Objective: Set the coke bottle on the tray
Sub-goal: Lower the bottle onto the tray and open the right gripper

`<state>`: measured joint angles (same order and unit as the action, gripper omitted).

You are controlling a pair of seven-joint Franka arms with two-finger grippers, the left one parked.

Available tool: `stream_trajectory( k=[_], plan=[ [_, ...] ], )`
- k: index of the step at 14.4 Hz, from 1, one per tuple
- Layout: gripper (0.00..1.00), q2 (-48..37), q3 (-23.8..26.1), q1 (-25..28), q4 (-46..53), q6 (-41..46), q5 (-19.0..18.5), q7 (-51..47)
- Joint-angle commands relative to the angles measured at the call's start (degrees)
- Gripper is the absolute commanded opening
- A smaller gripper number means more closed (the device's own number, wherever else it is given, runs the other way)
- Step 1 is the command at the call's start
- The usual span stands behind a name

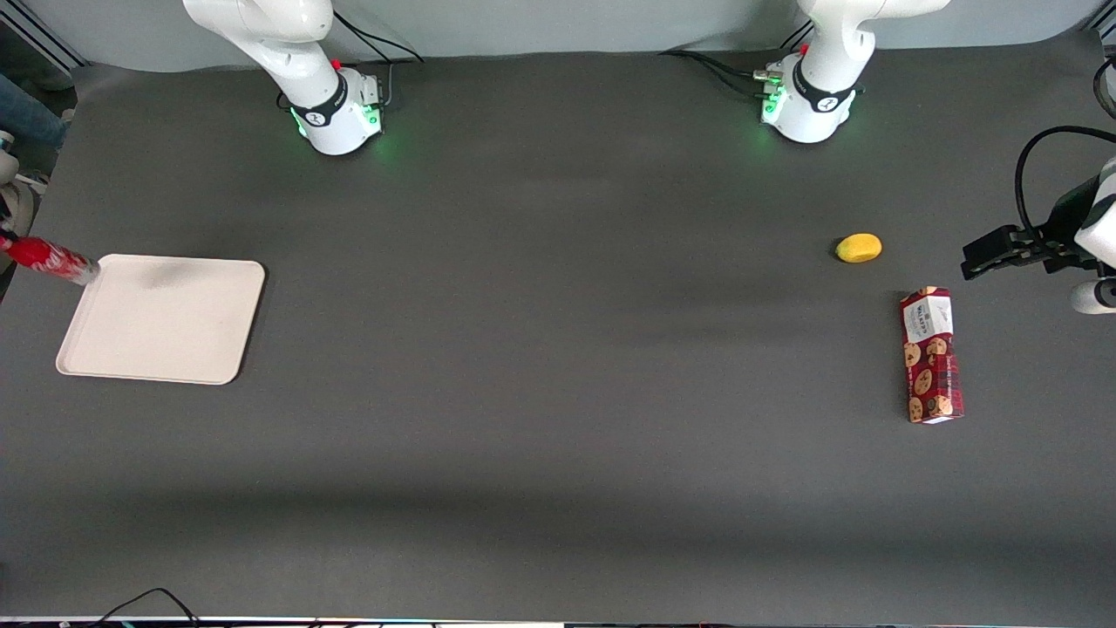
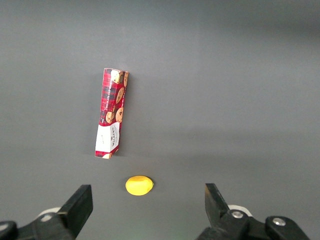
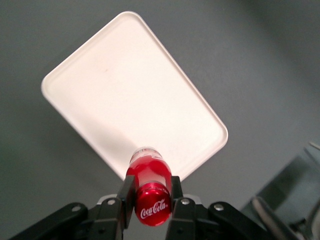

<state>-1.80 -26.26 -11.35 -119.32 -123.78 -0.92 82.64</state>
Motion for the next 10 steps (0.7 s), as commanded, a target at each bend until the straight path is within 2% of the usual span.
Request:
stream_trajectory(
  k=[1,7,8,9,10],
  plan=[
    [0.00,8.4,0.4,-1.2,2.3,-5.0,6.3,6.3],
    [0.00,12.2,-2.4,-3.2,1.8,-9.5,6.8,10.3],
    [0.10,12.3,-2.5,-3.3,1.8,-9.5,6.8,10.3],
    [0.78,12.6,-2.5,-3.3,1.8,-9.5,6.8,10.3],
    [1.00,13.1,-2.4,-3.3,1.8,-9.5,7.2,10.3]
  ],
)
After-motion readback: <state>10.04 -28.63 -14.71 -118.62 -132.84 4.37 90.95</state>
